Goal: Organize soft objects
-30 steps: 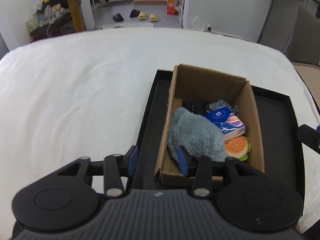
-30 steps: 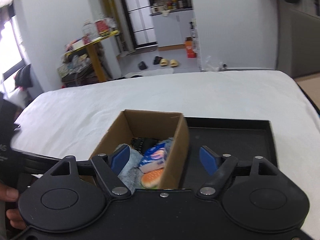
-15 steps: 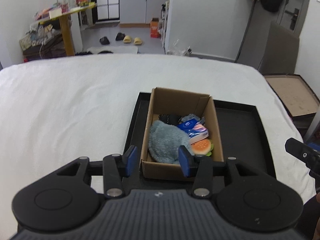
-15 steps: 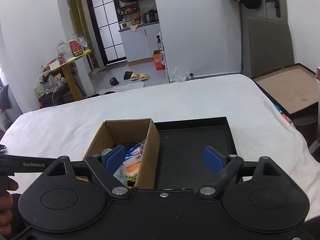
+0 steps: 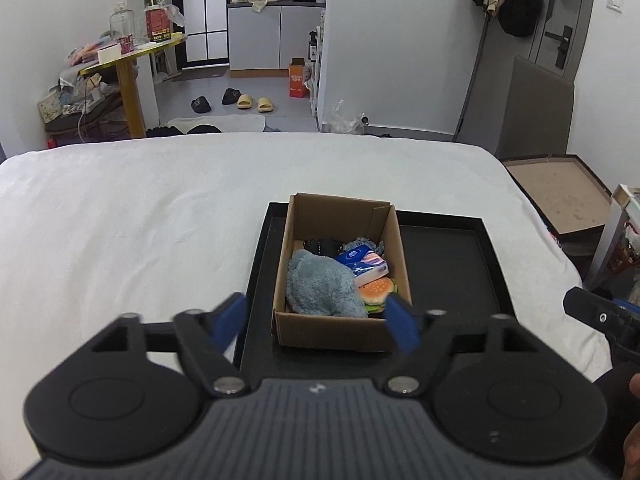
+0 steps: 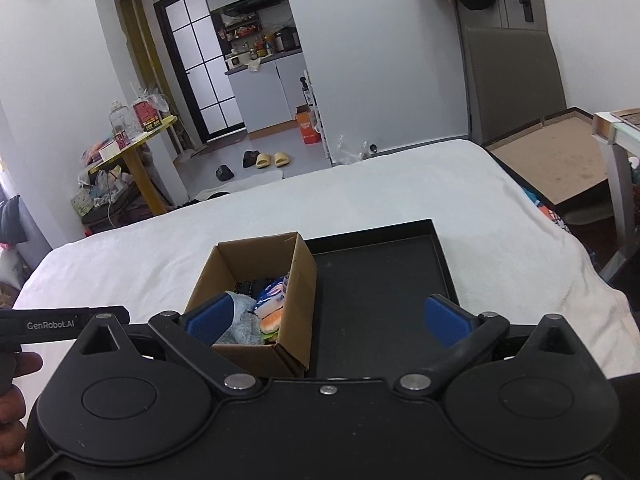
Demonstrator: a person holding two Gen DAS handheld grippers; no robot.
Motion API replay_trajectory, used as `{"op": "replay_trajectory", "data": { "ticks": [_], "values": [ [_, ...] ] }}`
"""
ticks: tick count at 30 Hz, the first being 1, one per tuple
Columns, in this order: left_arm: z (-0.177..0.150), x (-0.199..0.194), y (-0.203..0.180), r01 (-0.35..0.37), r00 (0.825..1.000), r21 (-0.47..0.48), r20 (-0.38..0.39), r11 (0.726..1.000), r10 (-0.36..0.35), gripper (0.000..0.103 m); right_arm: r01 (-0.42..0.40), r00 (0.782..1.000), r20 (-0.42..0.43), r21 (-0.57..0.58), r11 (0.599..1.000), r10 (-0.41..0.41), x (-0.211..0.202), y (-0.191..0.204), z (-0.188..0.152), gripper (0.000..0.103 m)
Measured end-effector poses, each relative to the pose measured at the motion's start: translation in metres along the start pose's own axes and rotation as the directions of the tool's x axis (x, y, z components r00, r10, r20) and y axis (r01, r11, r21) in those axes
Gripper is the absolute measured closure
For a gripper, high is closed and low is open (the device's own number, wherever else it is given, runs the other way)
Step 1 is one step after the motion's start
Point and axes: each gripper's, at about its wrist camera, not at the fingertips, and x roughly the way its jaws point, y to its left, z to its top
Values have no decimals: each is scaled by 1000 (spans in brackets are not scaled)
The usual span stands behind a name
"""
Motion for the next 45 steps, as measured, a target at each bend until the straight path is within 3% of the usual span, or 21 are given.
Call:
{"op": "replay_trajectory", "data": {
  "ticks": [5, 11, 17, 45],
  "values": [
    [1, -20, -5, 0, 1000, 24, 29, 1000, -1, 9, 31, 1000, -4, 27, 999, -30, -15, -6, 3, 0],
    [0, -33, -9, 11, 1000, 31, 24, 999, -12, 2, 106, 994, -37, 26, 994, -105, -31, -8, 6, 0],
    [-6, -40, -6, -6, 1000, 44, 13, 999, 6, 2, 73, 996, -62, 26, 997, -71, -44, -6, 3, 0],
    [-23, -92, -7, 17, 998, 77, 60, 997, -21, 2, 70, 995, -61, -54, 996, -73, -76, 23, -2, 0]
  ]
}}
